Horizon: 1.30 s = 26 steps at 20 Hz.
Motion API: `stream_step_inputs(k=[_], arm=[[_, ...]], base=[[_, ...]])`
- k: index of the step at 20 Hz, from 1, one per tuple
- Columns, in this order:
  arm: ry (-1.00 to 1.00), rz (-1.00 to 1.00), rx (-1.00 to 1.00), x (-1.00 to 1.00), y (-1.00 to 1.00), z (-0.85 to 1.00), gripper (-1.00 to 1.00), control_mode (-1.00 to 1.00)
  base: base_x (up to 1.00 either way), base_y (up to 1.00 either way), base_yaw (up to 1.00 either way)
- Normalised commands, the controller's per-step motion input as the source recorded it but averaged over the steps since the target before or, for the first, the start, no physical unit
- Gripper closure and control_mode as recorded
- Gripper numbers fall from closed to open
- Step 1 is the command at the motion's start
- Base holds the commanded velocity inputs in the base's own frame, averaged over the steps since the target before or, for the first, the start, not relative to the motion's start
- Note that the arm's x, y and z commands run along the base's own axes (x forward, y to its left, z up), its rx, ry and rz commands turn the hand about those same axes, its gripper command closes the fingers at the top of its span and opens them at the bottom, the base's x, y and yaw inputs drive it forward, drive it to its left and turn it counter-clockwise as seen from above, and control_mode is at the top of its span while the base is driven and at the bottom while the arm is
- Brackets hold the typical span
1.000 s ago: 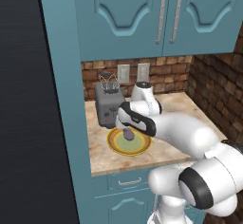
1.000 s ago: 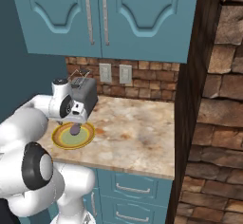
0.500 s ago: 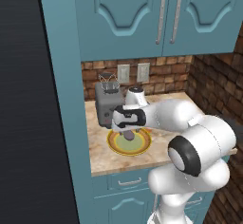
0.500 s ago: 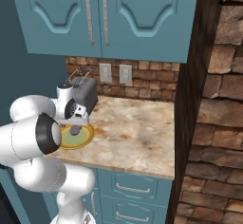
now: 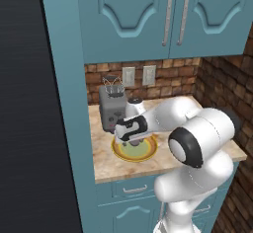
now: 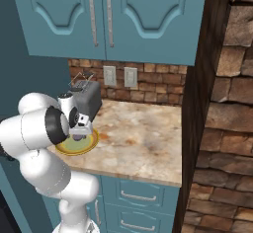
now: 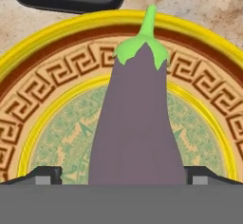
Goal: Place the eggplant on the rack of the oven.
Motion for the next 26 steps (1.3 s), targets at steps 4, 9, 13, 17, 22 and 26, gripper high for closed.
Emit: stream_step_inputs(k=[4,9,13,17,22,26], arm=[[0.0,0.0,0.0,0.0,0.0,-0.07,1.0,-1.0],[0.0,0.0,0.0,0.0,-0.03,-0.02,1.0,-1.0],[0.0,0.0,0.0,0.0,-0.06,0.01,1.0,-1.0],[-0.05,-0.07,0.0,-0.25,-0.11,0.42,1.0,-1.0],[-0.05,-0.1,0.0,-0.54,-0.24,0.86,1.0,-1.0],[0.0,-0.07,0.0,-0.54,-0.39,1.0,1.0,-1.0]], base=[[0.0,0.0,0.0],[0.0,0.0,0.0],[0.0,0.0,0.0],[0.0,0.0,0.0],[0.0,0.0,0.0],[0.0,0.0,0.0]])
